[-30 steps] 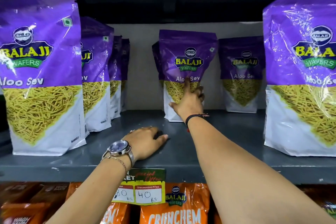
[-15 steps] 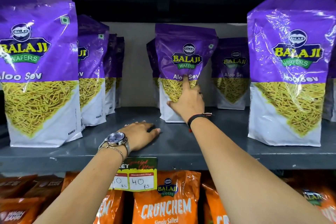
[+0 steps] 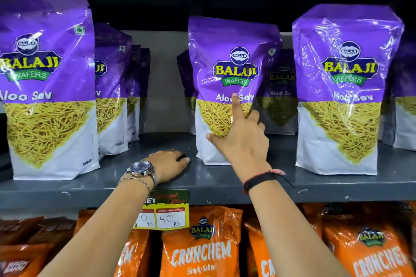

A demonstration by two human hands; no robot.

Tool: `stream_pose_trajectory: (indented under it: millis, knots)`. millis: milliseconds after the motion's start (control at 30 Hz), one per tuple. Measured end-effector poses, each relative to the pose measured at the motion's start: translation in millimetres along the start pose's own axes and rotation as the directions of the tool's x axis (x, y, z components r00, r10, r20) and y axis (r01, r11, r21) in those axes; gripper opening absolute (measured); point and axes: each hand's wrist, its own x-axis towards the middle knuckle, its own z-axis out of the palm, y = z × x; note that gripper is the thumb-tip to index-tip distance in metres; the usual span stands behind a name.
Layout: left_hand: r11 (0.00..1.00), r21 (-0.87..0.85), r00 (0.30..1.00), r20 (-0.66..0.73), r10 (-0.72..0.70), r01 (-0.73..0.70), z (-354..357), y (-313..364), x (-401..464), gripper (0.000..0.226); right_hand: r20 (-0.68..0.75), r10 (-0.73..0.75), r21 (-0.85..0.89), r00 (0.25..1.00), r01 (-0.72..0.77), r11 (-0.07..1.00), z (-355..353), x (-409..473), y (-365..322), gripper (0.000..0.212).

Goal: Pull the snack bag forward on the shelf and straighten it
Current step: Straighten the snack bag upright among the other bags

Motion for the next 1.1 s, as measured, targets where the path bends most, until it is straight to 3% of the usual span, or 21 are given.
stream_pose_trajectory:
  millis: [1100]
  knots:
    - [0.998,-0.059,0.999,-0.044,0.005,-0.007,3.1,-5.0,2.4,0.046,-0.022,-0.025,-0.057,0.999,0.023,0.998,-37.2,-52.6,-14.7,0.101]
